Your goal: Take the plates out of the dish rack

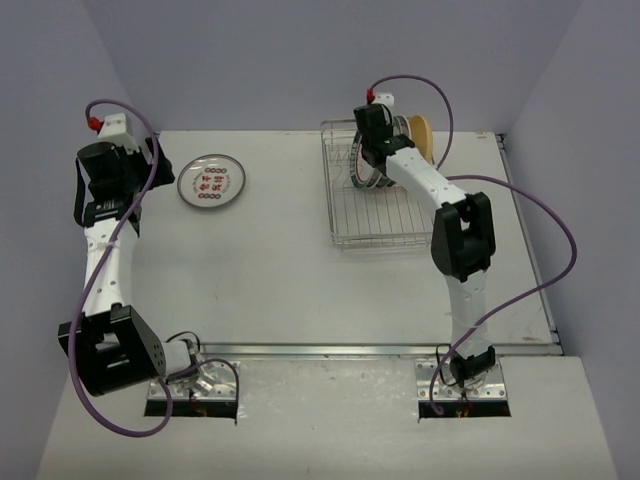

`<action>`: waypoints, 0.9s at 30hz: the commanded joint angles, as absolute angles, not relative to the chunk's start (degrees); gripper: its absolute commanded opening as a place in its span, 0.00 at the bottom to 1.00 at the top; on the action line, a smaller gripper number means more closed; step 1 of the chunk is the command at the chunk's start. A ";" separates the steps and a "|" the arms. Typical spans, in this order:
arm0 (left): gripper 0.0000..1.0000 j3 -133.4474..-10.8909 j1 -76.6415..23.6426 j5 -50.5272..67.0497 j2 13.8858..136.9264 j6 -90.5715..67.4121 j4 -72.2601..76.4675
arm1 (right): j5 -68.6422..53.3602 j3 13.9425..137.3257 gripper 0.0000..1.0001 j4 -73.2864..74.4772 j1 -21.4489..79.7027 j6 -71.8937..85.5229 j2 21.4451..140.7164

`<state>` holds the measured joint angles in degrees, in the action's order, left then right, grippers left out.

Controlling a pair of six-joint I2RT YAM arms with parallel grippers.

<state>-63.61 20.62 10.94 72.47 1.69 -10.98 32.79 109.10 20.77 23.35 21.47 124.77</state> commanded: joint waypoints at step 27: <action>0.95 -65.48 19.25 58.10 66.01 -8.43 -7.21 | 13.32 97.39 0.00 11.51 35.24 5.78 92.30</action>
